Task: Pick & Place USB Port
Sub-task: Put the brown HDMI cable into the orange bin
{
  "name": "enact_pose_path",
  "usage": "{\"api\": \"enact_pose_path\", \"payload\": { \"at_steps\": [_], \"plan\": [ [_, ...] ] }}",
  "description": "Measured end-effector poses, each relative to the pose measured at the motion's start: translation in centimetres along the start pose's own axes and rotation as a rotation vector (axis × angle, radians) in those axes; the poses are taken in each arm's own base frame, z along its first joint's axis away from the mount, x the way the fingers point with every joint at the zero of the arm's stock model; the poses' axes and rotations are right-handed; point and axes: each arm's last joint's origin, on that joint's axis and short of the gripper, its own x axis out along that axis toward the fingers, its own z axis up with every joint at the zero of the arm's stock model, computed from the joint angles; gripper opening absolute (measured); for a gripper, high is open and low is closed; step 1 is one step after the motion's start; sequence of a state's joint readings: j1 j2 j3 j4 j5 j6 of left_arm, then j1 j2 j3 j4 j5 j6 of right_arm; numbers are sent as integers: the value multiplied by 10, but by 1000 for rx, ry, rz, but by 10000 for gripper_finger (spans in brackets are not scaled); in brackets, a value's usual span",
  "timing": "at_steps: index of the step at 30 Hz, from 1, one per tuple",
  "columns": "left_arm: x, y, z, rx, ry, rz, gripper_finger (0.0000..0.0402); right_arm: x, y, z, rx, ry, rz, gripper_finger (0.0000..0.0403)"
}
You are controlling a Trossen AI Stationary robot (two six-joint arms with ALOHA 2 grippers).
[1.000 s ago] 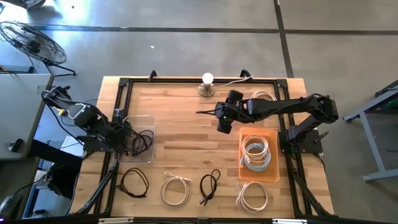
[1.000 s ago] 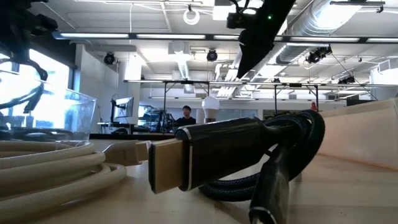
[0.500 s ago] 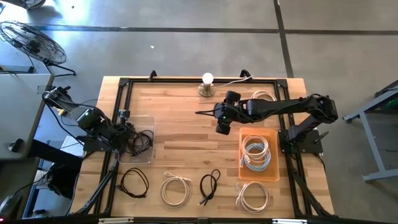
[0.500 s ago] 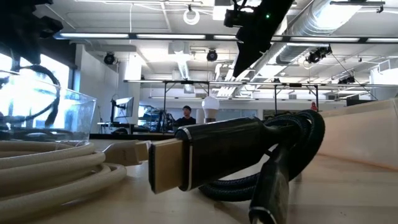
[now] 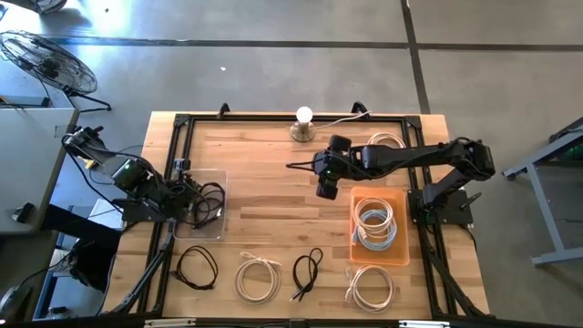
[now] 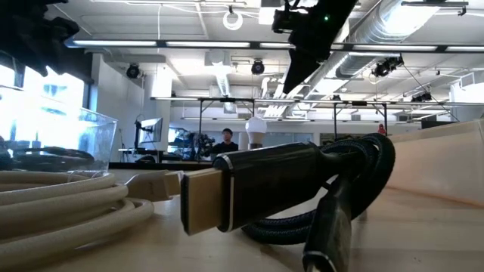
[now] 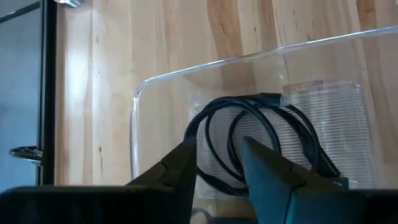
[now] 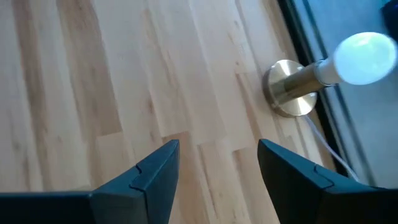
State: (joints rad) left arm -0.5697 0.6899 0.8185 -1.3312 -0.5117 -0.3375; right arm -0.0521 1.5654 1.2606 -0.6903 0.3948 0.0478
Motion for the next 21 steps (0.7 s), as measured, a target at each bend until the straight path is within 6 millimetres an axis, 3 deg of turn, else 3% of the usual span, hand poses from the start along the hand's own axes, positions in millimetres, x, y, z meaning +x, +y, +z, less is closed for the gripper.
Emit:
{"api": "enact_pose_path", "payload": {
  "at_steps": [14,21],
  "plan": [
    [-3,-3,25,-27,-253,75,167,0,1,0,0,2,50,208],
    [-6,-5,39,20,-367,105,170,-4,14,0,8,5,326,208]
  ]
}}
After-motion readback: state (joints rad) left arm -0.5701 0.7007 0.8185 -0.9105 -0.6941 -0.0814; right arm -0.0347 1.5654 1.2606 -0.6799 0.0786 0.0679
